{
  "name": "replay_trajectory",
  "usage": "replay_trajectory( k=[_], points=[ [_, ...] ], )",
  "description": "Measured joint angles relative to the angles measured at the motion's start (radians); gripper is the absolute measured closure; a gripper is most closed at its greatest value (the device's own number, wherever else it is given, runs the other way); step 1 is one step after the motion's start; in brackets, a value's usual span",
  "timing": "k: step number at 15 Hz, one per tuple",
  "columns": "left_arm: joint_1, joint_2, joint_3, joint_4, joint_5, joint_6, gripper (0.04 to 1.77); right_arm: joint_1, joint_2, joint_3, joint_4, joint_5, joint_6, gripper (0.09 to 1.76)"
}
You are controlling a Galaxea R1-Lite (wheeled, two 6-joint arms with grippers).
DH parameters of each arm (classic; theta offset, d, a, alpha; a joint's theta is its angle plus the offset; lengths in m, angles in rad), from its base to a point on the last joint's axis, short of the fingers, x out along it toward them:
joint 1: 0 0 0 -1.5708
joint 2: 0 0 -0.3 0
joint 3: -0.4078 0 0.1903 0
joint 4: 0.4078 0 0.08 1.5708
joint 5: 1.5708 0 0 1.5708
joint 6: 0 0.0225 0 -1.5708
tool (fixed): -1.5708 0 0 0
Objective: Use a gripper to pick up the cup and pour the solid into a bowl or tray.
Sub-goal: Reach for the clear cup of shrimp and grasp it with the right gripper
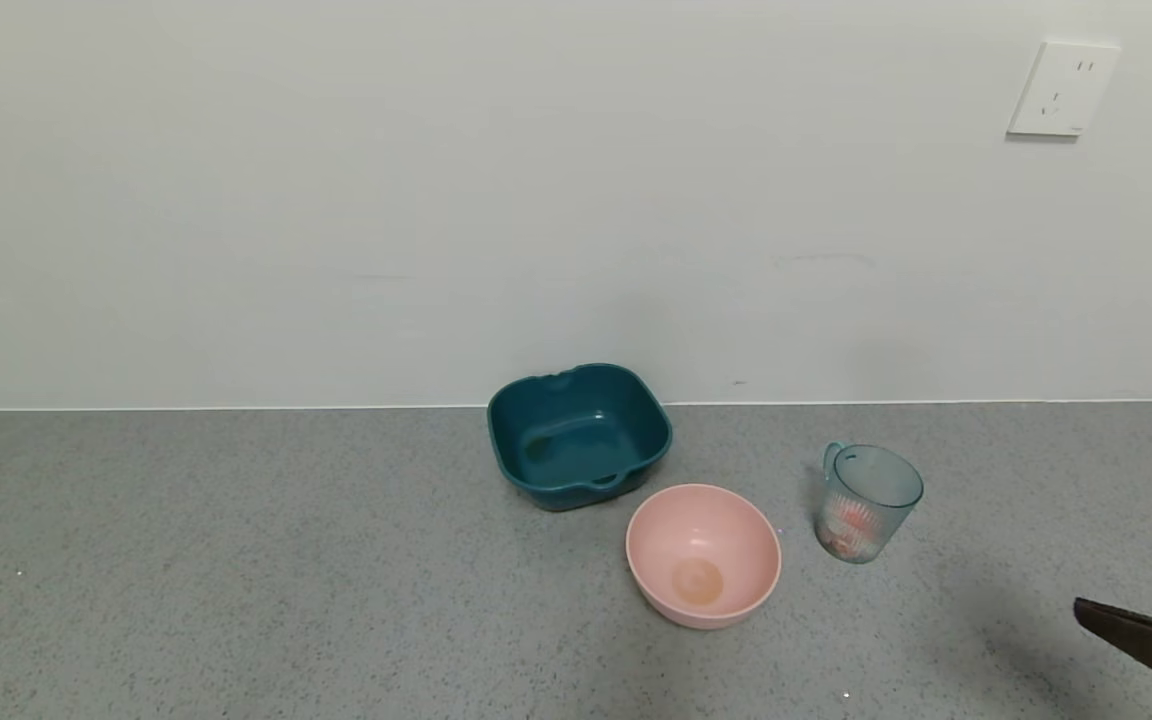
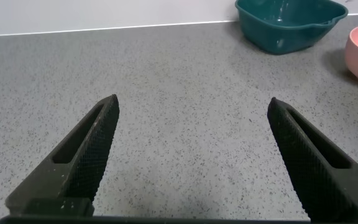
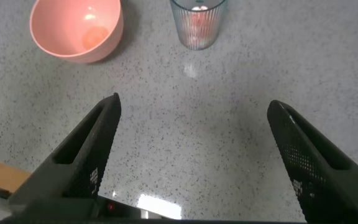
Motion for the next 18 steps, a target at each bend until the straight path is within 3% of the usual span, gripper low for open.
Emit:
replay_trajectory(
  k=[3, 8, 18],
  points=[
    [0.0, 0.0, 0.0, 0.0, 0.0, 0.0, 0.09, 0.007, 0.175, -0.03, -0.03, 0.005, -0.003, 0.14],
    [0.0, 0.0, 0.0, 0.0, 0.0, 0.0, 0.09, 0.031, 0.447, -0.034, -0.226, 0.012, -0.007, 0.14],
    [0.0, 0.0, 0.0, 0.0, 0.0, 0.0, 0.09, 0.058, 0.795, -0.062, -0.52, 0.007, -0.007, 0.14]
  ],
)
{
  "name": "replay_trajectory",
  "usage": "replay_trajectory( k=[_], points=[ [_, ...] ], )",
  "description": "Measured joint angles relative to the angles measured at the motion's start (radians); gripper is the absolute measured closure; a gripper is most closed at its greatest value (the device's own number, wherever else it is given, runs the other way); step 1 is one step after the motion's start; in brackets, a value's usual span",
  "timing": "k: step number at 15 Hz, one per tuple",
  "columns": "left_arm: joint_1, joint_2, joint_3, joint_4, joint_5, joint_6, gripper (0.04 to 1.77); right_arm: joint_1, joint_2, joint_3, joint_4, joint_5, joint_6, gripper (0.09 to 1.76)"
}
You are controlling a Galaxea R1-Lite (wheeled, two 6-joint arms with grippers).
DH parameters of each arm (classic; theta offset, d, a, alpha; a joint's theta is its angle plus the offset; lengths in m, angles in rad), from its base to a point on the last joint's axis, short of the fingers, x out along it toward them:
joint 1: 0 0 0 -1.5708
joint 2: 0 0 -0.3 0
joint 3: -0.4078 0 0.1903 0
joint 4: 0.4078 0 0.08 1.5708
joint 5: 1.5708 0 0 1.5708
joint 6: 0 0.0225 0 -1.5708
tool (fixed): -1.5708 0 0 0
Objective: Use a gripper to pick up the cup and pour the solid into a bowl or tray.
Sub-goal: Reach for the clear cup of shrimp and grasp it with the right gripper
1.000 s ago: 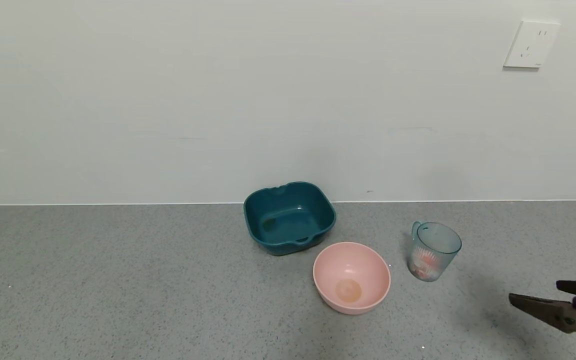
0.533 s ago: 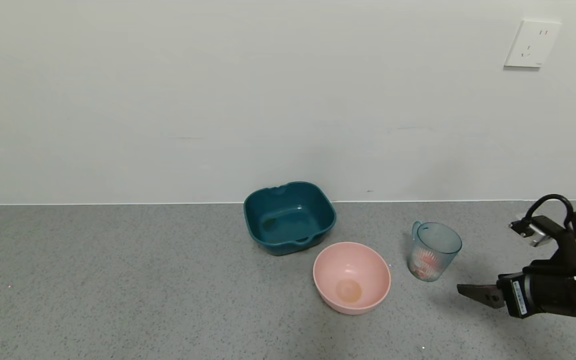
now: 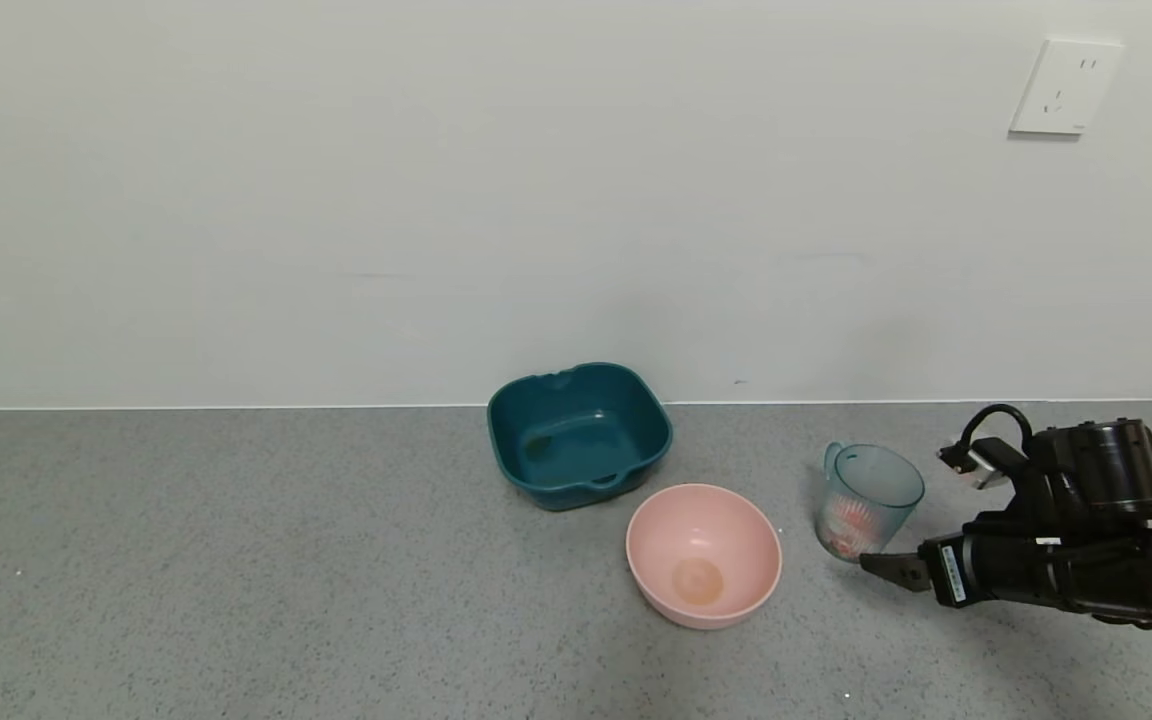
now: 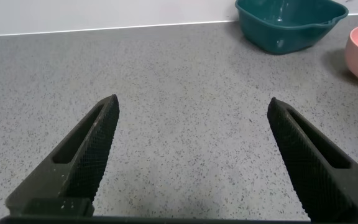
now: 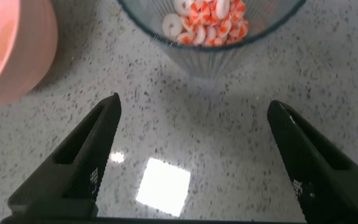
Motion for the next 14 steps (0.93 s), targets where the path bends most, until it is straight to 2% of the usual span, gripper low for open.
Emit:
replay_trajectory(
  k=[5, 14],
  points=[
    [0.0, 0.0, 0.0, 0.0, 0.0, 0.0, 0.09, -0.003, 0.116, -0.035, -0.161, -0.002, 0.0, 0.14],
    [0.0, 0.0, 0.0, 0.0, 0.0, 0.0, 0.09, -0.013, 0.241, -0.03, -0.399, -0.005, 0.004, 0.14]
  ],
)
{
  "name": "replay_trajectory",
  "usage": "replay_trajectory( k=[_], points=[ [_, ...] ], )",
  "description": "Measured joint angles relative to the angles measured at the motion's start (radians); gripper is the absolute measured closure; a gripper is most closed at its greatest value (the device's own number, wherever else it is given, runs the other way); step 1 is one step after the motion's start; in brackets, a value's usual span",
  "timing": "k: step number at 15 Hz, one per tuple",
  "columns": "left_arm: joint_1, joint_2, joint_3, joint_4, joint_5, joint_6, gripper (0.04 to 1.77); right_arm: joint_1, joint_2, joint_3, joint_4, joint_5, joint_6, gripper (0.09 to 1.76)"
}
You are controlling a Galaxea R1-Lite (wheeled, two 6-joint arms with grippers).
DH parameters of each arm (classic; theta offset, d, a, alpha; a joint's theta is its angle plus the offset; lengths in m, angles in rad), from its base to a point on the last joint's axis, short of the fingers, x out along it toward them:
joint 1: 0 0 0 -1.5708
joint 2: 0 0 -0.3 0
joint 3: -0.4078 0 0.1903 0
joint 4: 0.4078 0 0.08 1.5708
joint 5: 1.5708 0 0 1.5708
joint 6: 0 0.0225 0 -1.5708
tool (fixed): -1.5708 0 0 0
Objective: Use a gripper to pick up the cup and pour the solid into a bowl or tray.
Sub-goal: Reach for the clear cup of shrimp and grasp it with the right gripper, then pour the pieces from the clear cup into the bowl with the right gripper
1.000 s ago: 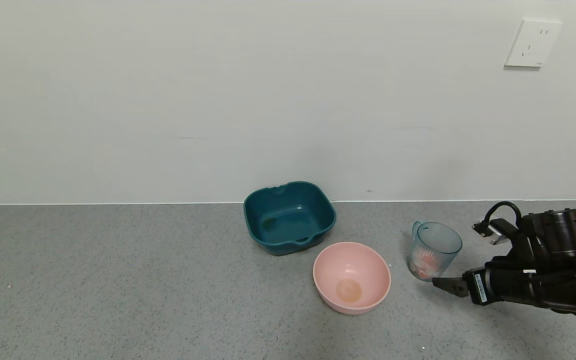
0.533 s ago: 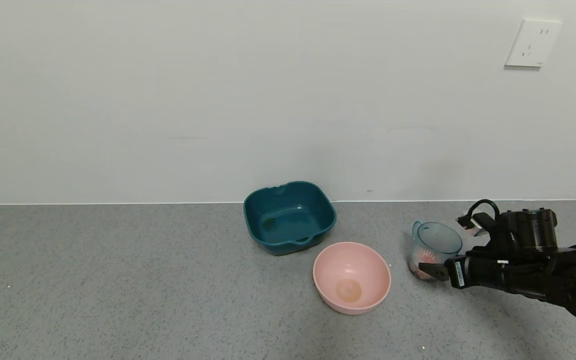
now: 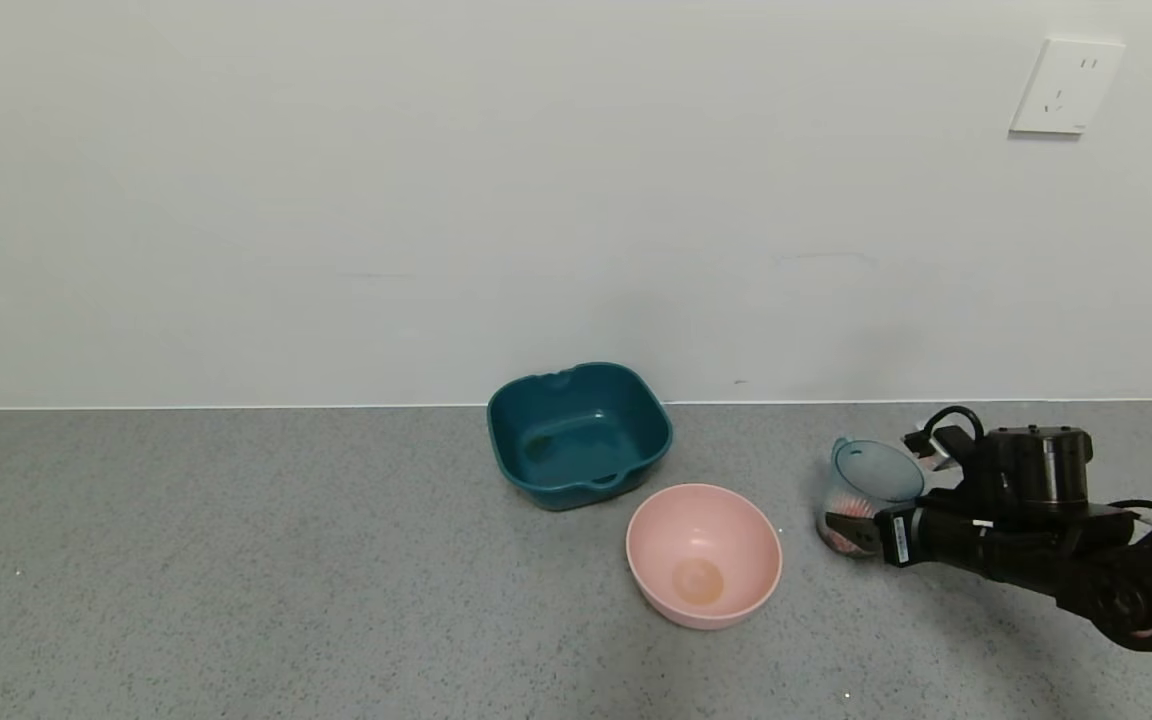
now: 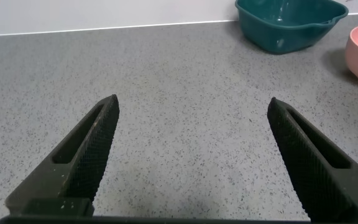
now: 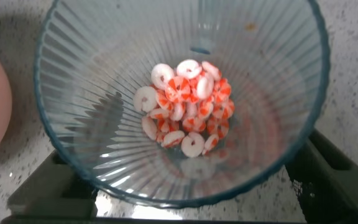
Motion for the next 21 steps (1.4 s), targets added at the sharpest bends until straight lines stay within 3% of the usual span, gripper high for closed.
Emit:
replay_trajectory(
  k=[9, 15, 17, 21],
  points=[
    [0.0, 0.0, 0.0, 0.0, 0.0, 0.0, 0.09, 0.011, 0.129, 0.062, -0.346, 0.002, 0.004, 0.14],
    [0.0, 0.0, 0.0, 0.0, 0.0, 0.0, 0.09, 0.01, 0.159, 0.076, -0.365, 0.001, 0.003, 0.14],
    [0.0, 0.0, 0.0, 0.0, 0.0, 0.0, 0.09, 0.01, 0.159, 0.076, -0.38, 0.001, 0.003, 0.45],
    [0.0, 0.0, 0.0, 0.0, 0.0, 0.0, 0.09, 0.011, 0.161, 0.088, -0.42, 0.001, 0.003, 0.54]
  ],
)
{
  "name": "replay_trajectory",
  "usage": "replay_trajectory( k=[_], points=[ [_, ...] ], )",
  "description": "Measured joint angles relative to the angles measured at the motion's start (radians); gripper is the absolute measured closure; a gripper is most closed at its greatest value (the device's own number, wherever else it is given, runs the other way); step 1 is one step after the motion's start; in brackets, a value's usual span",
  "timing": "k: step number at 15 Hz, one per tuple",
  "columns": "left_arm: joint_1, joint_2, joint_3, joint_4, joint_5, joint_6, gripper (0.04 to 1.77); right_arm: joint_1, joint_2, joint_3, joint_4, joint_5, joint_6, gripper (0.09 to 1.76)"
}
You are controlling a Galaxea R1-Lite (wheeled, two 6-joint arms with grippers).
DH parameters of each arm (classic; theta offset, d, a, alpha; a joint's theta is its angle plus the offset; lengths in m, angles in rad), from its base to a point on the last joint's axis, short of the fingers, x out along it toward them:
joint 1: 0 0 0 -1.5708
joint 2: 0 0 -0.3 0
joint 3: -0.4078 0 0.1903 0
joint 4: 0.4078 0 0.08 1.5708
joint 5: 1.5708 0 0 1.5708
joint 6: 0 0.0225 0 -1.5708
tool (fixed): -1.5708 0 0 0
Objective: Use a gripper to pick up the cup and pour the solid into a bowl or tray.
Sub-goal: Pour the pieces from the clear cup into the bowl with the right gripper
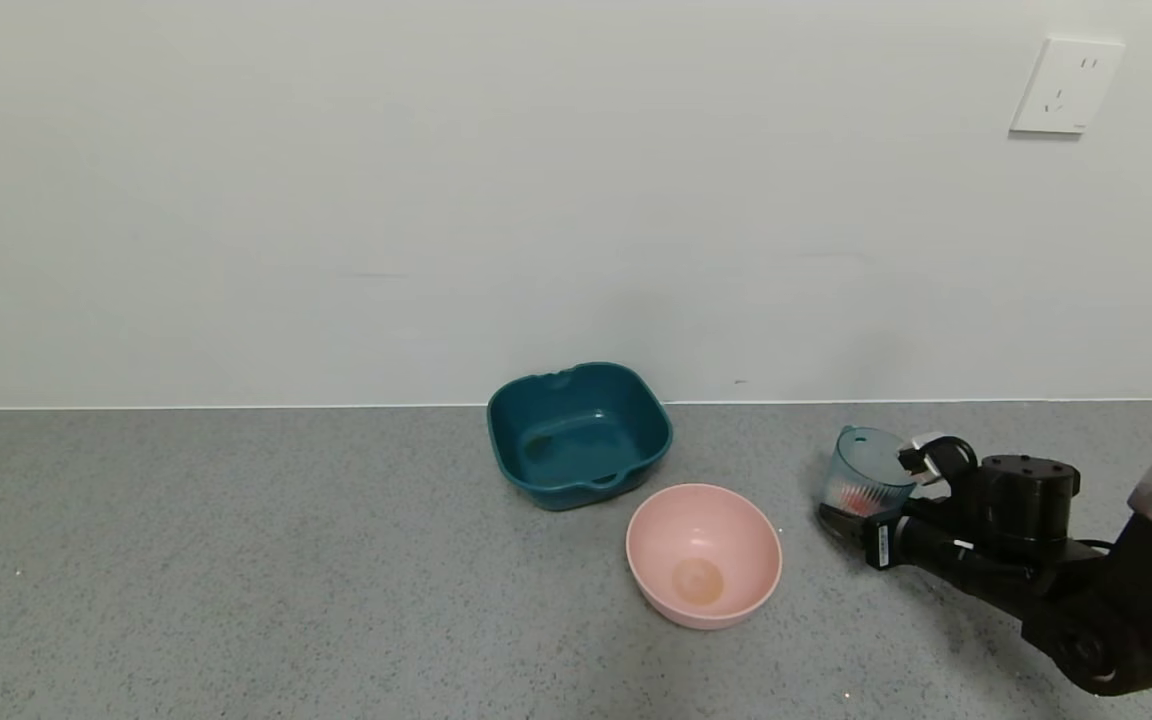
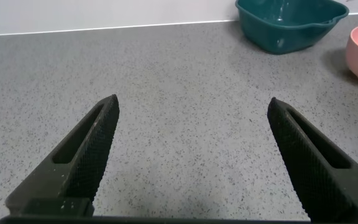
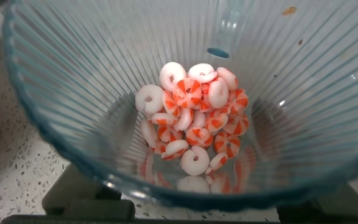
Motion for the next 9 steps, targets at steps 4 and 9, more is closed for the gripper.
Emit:
replay_trajectory(
  k=[4, 9],
  points=[
    [0.0, 0.0, 0.0, 0.0, 0.0, 0.0, 0.09, 0.002, -0.027, 0.004, -0.001, 0.0, -0.001, 0.55],
    [0.0, 0.0, 0.0, 0.0, 0.0, 0.0, 0.09, 0.019, -0.126, -0.031, 0.126, -0.001, -0.022, 0.55]
  ],
)
